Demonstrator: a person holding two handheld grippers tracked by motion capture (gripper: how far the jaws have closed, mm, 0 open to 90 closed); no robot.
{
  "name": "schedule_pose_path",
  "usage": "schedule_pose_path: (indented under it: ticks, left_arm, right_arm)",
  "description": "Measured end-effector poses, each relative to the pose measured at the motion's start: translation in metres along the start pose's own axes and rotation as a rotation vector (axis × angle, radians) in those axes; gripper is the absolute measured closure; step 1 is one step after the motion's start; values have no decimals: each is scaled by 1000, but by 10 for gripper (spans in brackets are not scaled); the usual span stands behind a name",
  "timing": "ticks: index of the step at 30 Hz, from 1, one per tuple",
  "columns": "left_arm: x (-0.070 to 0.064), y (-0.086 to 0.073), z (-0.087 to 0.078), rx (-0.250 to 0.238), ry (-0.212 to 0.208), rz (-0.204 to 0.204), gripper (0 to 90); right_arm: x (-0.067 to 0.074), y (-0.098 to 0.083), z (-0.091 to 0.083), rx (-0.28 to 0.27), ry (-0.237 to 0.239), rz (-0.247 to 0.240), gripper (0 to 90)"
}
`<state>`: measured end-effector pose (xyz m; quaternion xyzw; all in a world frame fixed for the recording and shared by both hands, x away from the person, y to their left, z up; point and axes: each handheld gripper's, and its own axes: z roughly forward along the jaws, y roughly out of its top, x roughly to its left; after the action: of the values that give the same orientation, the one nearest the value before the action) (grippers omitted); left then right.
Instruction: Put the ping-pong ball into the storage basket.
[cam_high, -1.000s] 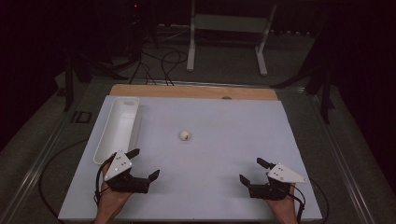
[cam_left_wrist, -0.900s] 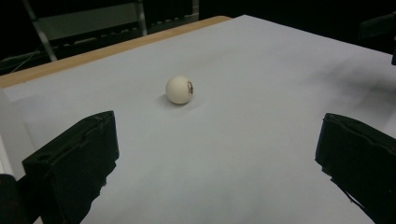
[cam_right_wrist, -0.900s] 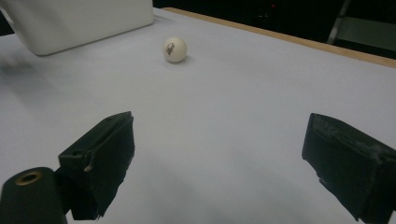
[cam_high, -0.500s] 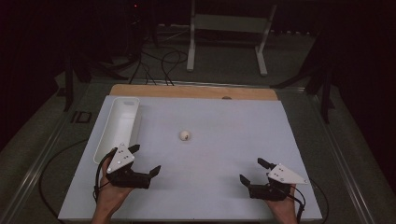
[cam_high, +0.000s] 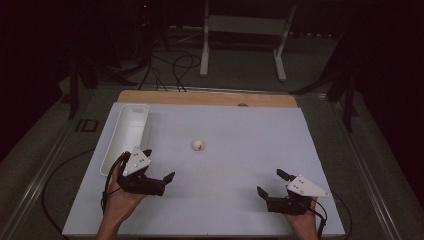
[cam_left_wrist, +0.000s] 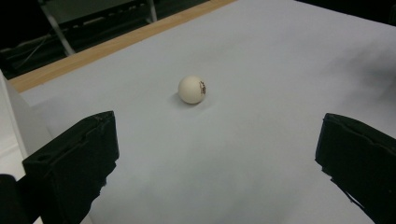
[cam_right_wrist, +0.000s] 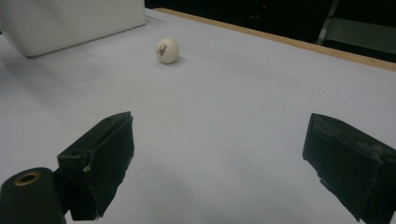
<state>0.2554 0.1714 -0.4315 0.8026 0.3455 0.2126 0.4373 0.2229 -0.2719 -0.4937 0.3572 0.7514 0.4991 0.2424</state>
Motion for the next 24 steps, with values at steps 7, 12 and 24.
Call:
schedule_pose_path:
  ticks: [7, 12, 24]
  left_arm:
    - [4, 7, 10, 37, -1, -9, 0]
    - [5, 12, 16, 46, 1, -12, 0]
    - [10, 26, 31, 86, -6, -10, 0]
  right_arm:
    - [0, 0, 0, 2, -10, -8, 83]
    - [0, 0, 0, -1, -15, -9, 83]
    - [1, -1, 1, -11, 1, -36, 86]
